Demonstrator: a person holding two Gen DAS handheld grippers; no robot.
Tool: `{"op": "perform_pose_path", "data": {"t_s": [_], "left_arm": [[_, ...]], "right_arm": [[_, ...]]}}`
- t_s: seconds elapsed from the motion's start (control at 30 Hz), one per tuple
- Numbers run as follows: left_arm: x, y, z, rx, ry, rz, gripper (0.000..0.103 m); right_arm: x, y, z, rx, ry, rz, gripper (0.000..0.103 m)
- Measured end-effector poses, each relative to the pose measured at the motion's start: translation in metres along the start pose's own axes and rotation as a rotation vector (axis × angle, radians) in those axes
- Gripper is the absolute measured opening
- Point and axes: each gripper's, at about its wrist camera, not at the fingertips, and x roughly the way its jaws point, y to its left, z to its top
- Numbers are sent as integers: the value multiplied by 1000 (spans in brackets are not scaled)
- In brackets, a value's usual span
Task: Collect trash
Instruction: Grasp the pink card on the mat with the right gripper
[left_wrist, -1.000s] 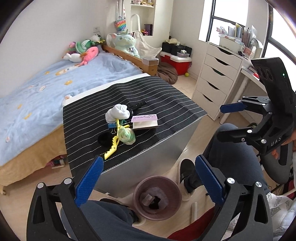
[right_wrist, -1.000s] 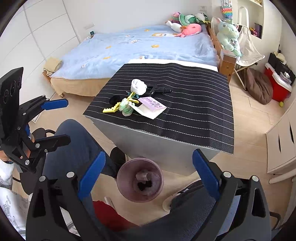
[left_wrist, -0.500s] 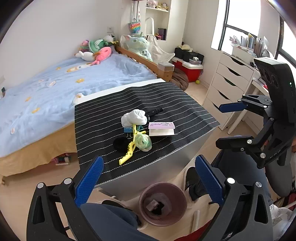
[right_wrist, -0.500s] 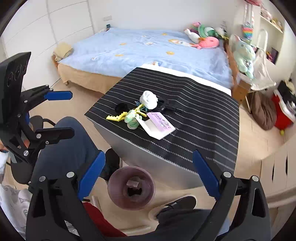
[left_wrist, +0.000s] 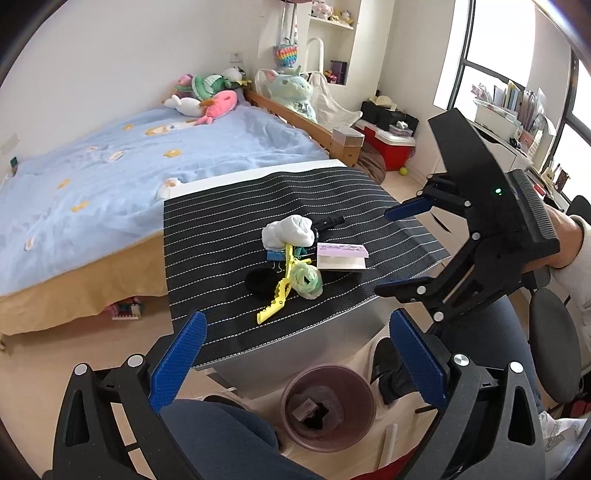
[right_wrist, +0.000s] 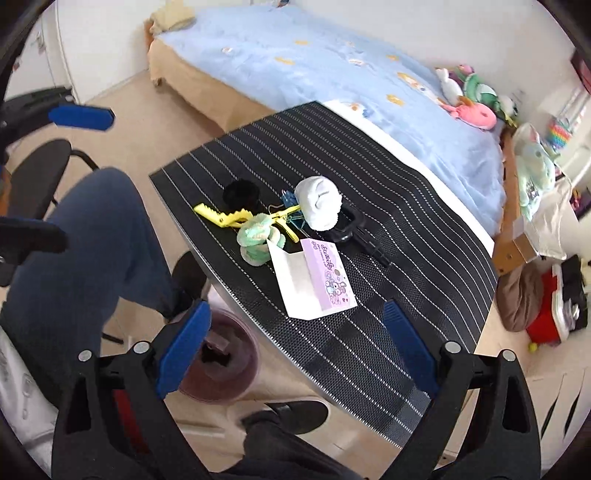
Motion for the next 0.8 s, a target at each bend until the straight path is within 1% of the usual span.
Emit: {"op": "perform_pose_path", "data": {"t_s": [0.07, 0.1, 0.13, 0.2, 0.23, 0.27, 0.3, 0.33, 0.4, 0.43, 0.5, 0.7, 0.8], "left_arm": [[0, 3, -1, -9, 0, 0, 95], [0, 4, -2, -15, 2, 0, 95], [0, 6, -3, -18, 2, 0, 95], [1, 8, -3, -25, 3, -1, 95], [1, 9, -4, -27, 3, -1, 95], [1, 11, -4, -30, 4, -1, 95], [1, 11, -4, -32, 3, -1, 95], [2, 12, -5, -35, 3, -1, 95], [2, 14, -4, -40, 4, -3, 95], [2, 14, -4, -40, 3, -3, 95], [2, 14, -5, -41, 4, -3, 95], [2, 15, -5, -35, 2, -6, 95], [3, 13, -3, -30, 1, -9, 95]], "right_arm": [[10, 0, 3, -19, 23, 1, 73], [14, 1, 5, -29, 30, 4, 67], [18, 3, 7, -38, 37, 6, 64], [26, 5, 9, -52, 54, 13, 54], [28, 6, 10, -56, 58, 17, 52], [31, 7, 11, -59, 62, 19, 46], [33, 7, 12, -62, 69, 20, 42], [35, 8, 12, -64, 76, 20, 40], [40, 8, 12, -63, 90, 20, 29], [42, 7, 12, -63, 98, 17, 27], [43, 6, 11, -55, 101, 12, 15], [38, -3, 10, -19, 82, 0, 3], [33, -9, 10, 8, 62, -1, 0]]}}
